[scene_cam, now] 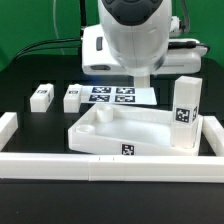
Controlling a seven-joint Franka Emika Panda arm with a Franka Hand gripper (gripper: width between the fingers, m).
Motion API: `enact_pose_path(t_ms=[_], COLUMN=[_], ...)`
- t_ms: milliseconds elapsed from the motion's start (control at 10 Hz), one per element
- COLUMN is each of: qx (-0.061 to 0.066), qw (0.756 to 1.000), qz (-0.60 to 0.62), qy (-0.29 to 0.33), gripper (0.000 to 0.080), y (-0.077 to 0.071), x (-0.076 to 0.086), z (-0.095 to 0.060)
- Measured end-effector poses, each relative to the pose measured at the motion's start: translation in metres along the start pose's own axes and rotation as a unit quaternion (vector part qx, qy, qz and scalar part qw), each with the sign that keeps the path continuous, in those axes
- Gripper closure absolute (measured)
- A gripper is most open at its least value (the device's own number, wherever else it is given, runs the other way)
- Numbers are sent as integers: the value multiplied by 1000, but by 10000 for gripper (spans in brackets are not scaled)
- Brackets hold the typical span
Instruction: Assemble desk
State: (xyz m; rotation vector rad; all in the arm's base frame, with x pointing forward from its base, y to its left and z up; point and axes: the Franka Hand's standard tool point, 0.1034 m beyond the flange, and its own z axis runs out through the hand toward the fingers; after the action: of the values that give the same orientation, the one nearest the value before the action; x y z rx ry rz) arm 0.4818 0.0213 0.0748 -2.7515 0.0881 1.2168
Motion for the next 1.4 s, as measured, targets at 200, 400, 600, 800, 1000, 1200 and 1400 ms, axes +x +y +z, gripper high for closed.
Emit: enact_pose_path(t_ms=[200, 400, 600, 800, 1000, 1200, 1400], qx=[6, 6, 3, -1, 11, 24, 23], qw=[999, 993, 981, 962, 942, 925, 899], qz=[-7, -13, -11, -9, 27, 51, 59], qy=[38, 114, 195, 272, 334, 377, 434], gripper=[512, 512, 512, 512, 512, 512, 512], y=[0, -1, 0, 3, 5, 11, 11], x=[-13, -5, -2, 2, -6, -18, -14], z=[-29, -56, -56, -60, -75, -82, -88])
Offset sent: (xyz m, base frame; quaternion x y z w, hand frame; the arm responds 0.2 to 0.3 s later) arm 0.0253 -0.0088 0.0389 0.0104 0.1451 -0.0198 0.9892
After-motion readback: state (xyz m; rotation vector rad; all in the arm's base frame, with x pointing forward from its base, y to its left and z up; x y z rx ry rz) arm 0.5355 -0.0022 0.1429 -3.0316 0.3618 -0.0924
